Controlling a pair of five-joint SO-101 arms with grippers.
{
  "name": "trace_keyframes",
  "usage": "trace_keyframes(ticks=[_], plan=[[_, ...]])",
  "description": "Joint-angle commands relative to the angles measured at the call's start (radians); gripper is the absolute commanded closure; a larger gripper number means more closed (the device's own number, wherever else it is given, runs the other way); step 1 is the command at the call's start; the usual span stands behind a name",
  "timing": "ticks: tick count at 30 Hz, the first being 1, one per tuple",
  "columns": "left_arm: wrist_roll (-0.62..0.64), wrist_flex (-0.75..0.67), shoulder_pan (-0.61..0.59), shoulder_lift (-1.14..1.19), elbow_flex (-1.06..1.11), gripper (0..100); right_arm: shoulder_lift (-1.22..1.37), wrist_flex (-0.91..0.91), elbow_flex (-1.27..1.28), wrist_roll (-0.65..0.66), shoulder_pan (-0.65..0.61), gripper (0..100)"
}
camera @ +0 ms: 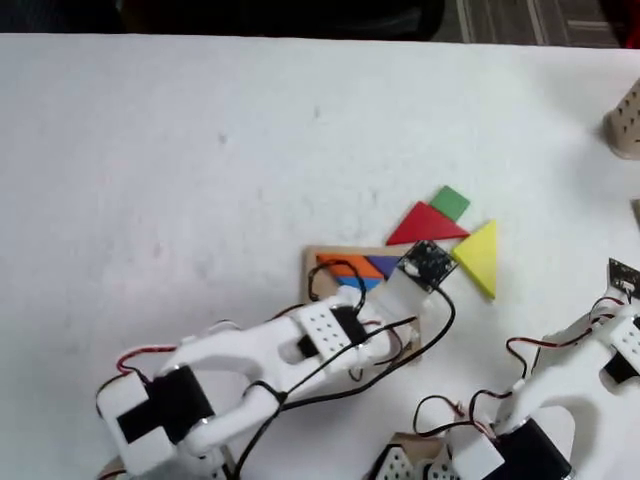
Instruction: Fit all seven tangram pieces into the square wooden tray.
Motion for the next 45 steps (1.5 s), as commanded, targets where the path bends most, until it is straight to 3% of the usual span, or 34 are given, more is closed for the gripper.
trace_keyframes(ticks=[1, 6, 11, 20, 29, 41, 45], plan=[[0.009, -0.003, -0.064, -0.015, -0.054, 98, -0.035, -0.008, -0.012, -0.009, 0.007, 98.2], [0.009, 0.077, -0.093, -0.143, -0.032, 98, -0.035, -0.008, -0.009, -0.009, 0.008, 98.2], [0.009, 0.048, -0.119, -0.222, 0.071, 98, -0.035, -0.008, -0.009, -0.009, 0.008, 98.2], [0.008, -0.005, -0.045, -0.054, 0.044, 98, -0.035, -0.007, -0.008, -0.009, 0.008, 98.2], [0.008, -0.041, 0.084, -0.047, 0.018, 98, -0.035, -0.008, 0.005, -0.009, 0.001, 98.2], [0.009, -0.040, 0.090, -0.053, 0.020, 98, -0.035, -0.008, 0.005, -0.009, -0.001, 98.2], [0.009, 0.032, 0.090, -0.082, 0.006, 98, -0.035, -0.012, 0.005, -0.009, -0.001, 98.2]])
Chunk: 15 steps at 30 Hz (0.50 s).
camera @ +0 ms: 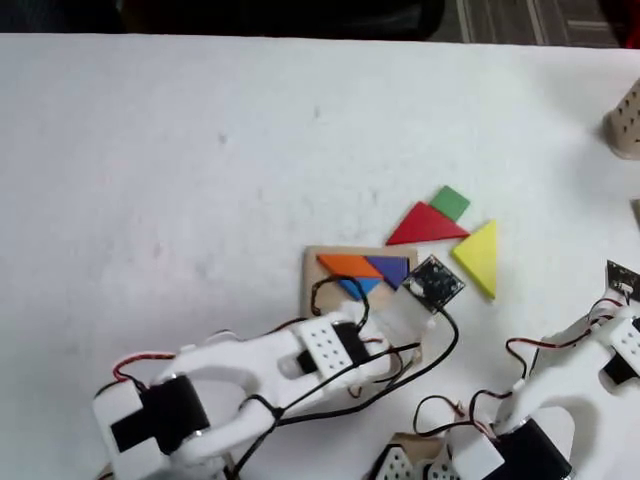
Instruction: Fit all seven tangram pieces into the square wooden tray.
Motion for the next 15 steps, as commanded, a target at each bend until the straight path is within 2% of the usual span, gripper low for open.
trace_keyframes(ticks=[1, 7, 12, 15], plan=[[0.011, 0.064, 0.021, -0.065, -0.054, 98, -0.036, -0.018, -0.005, -0.009, -0.002, 98.2], [0.011, 0.078, -0.022, -0.225, 0.020, 98, -0.036, -0.019, -0.003, -0.009, -0.002, 98.2], [0.011, -0.034, -0.150, -0.168, 0.021, 98, -0.036, -0.018, -0.003, -0.009, -0.002, 98.2], [0.011, -0.057, -0.179, -0.088, -0.011, 98, -0.036, -0.016, -0.003, -0.009, -0.002, 98.2]])
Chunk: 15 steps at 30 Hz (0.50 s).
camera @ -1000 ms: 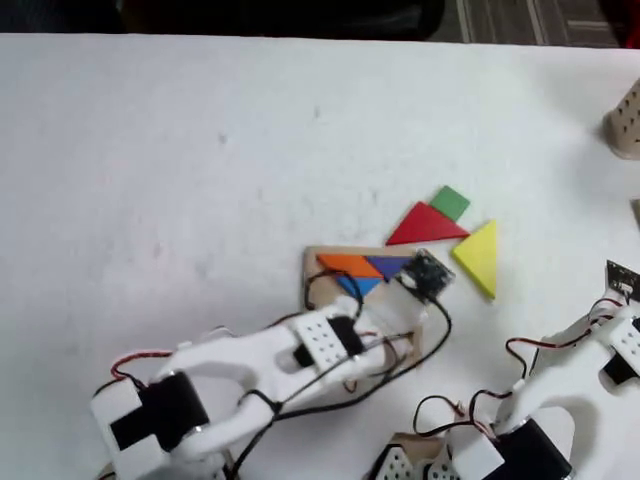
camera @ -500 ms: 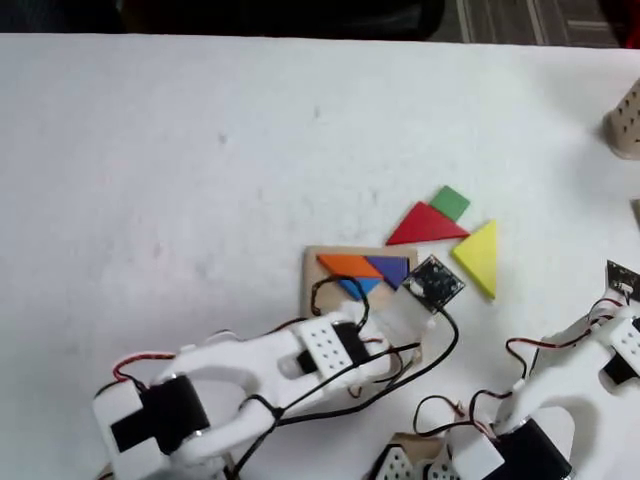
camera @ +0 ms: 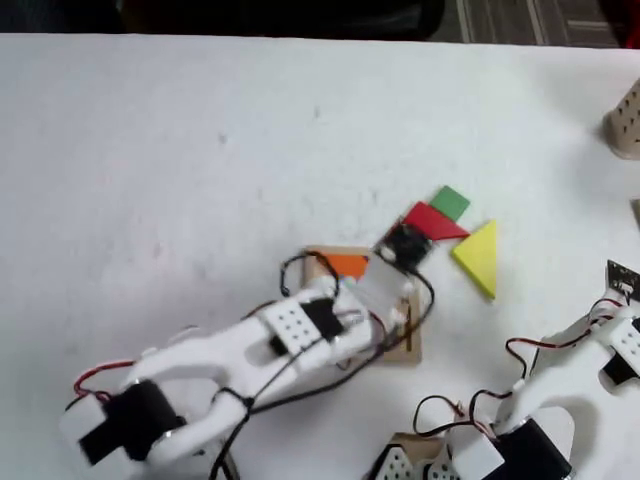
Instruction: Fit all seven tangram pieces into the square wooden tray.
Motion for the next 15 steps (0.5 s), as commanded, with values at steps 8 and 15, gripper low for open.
trace_keyframes(ticks=[8, 15], plan=[[0.011, -0.041, 0.007, 0.142, -0.083, 98, -0.036, -0.008, -0.006, -0.008, -0.002, 98.2], [0.011, -0.041, 0.051, 0.147, -0.092, 98, -0.036, -0.012, -0.006, -0.008, -0.002, 98.2]])
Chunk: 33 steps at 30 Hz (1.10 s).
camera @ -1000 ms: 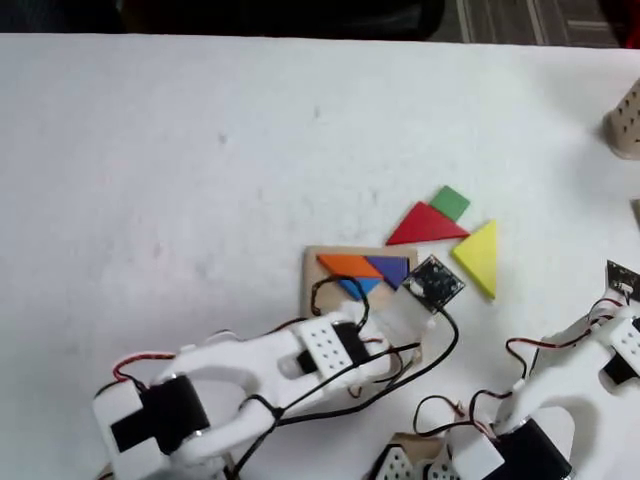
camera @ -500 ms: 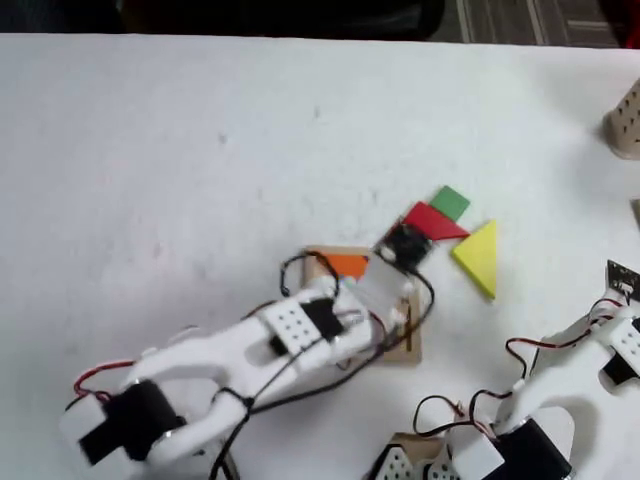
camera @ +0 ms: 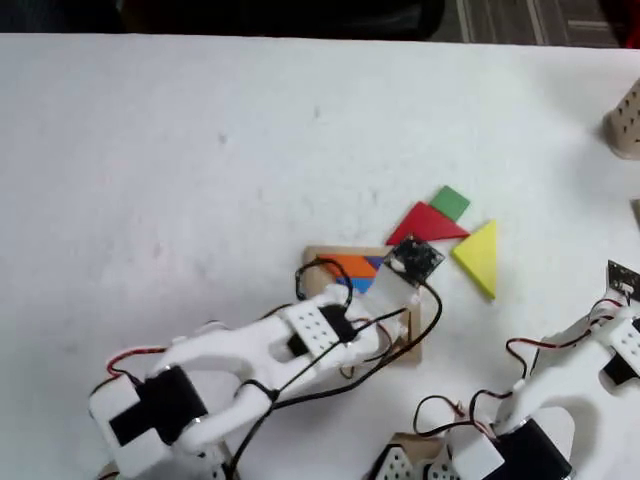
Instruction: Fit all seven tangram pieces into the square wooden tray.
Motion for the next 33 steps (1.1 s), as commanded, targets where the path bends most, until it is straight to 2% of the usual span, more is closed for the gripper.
trace_keyframes(ticks=[1, 15, 33], plan=[[0.011, -0.034, 0.025, -0.002, -0.055, 98, -0.036, -0.012, -0.006, -0.008, -0.002, 98.2], [0.011, -0.035, 0.061, -0.008, -0.051, 98, -0.036, -0.012, -0.006, -0.008, -0.002, 98.2], [0.011, -0.034, 0.018, -0.010, -0.055, 98, -0.036, -0.013, 0.014, -0.008, -0.002, 98.2]])
